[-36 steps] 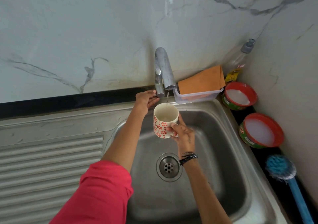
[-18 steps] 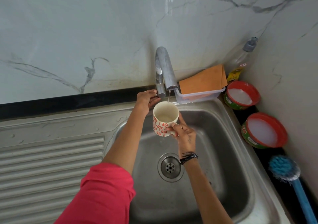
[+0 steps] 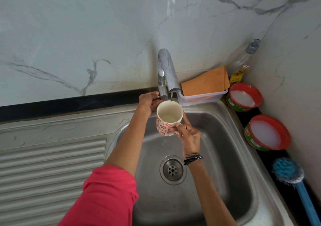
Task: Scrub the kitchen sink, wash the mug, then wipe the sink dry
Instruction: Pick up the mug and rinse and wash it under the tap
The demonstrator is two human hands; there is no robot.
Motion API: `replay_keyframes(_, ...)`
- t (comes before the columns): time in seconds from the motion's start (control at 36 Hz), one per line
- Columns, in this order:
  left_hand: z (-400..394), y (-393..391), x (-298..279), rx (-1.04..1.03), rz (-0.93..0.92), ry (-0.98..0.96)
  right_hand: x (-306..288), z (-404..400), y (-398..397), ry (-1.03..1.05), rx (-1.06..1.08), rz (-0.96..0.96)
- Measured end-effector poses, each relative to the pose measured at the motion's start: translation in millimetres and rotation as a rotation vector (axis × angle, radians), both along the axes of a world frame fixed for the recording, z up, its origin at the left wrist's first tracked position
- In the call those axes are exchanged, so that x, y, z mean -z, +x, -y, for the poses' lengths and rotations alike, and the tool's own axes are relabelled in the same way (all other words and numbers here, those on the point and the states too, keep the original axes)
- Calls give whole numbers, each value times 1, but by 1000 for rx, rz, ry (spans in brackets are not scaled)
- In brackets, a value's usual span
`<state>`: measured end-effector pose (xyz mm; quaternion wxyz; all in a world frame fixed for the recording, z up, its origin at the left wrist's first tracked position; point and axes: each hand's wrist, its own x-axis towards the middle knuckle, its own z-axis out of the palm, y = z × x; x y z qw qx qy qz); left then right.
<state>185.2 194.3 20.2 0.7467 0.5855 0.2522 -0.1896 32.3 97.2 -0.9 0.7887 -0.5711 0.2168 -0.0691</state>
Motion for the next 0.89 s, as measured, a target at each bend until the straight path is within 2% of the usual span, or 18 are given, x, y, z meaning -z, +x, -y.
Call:
replay_keyframes(0.22,0,-2,-1,0,-2,-7,8,2,1,59,2,84)
replay_keyframes(0.5,1,0,-3,0,-6,3,0,-3,0,65,62,35)
replay_keyframes(0.89,1,1,-5,-2,-40,37,0,-4,-1,59,-2,3)
